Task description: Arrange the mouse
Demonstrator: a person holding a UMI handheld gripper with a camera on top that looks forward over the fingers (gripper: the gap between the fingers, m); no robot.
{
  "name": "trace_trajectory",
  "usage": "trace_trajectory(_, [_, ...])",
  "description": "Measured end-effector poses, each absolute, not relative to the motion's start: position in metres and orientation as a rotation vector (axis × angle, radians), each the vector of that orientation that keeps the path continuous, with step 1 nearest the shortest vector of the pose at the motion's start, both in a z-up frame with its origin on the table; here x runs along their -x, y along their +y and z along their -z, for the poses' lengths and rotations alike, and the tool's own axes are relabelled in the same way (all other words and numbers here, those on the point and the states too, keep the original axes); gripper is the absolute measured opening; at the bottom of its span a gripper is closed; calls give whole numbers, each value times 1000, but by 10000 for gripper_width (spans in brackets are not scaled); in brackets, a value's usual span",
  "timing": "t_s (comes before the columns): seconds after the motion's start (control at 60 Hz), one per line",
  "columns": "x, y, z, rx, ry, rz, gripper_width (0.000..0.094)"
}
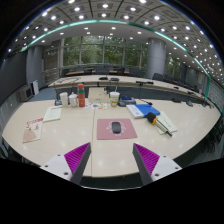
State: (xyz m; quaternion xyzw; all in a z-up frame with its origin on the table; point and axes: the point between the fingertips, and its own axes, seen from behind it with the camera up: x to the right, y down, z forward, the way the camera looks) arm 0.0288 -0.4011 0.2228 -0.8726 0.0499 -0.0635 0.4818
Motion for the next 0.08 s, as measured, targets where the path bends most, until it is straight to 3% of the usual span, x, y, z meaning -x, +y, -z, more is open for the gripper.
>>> trace_trajectory(0.083, [-31,-402,-223,2124,113,160,858])
